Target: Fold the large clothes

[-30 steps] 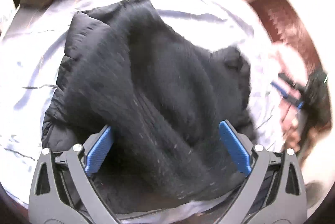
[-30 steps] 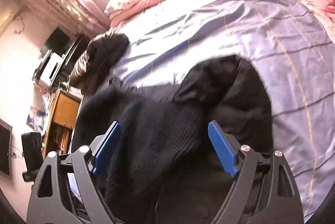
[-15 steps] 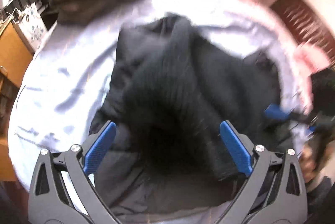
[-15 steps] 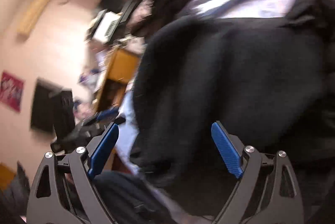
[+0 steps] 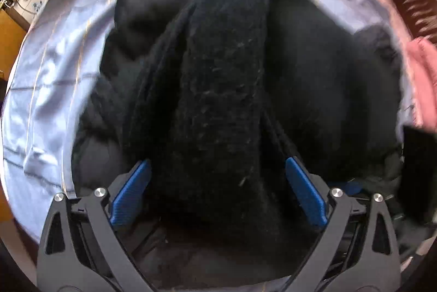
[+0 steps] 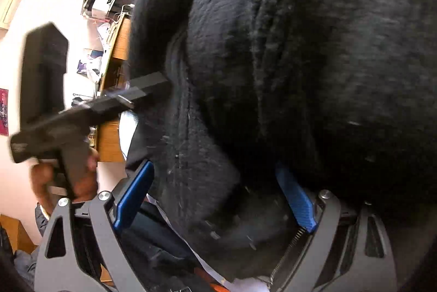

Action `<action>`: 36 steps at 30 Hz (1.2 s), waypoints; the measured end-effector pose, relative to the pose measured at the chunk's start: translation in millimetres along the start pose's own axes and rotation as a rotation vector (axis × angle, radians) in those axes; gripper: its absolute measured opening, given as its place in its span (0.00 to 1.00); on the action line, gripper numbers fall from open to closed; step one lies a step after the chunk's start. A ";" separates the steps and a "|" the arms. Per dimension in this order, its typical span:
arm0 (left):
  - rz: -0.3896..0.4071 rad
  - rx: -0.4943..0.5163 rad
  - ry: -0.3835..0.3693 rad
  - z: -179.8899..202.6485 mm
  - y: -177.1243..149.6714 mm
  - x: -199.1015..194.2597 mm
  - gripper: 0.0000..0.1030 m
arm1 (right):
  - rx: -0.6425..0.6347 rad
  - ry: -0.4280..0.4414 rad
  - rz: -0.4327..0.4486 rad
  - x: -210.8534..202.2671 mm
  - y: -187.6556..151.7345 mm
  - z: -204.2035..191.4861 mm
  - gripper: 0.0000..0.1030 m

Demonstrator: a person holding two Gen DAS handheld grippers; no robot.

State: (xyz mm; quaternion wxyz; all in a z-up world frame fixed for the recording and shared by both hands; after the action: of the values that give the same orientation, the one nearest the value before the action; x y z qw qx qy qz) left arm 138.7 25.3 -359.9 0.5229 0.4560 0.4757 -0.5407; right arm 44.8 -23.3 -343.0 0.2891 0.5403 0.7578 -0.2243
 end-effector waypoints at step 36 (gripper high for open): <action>-0.077 -0.077 -0.306 14.0 225.9 0.7 0.31 | 0.359 -0.234 0.319 -204.7 172.3 143.4 0.16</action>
State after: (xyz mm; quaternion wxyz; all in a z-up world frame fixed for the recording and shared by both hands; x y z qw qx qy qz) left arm 364.6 11.2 -367.2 0.5855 0.3293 0.4278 -0.6047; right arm 287.3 -203.6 -313.4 0.3058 0.6660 0.5724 -0.3677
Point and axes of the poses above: each gripper's, at about its wrist camera, not at the fingertips, and x roughly the way its jaws point, z to its right, y to its top, the point moved 9 cm from there along x, roughly the way its jaws point, and after that the axes turned 10 degrees about -z, right-handed, at the moved point
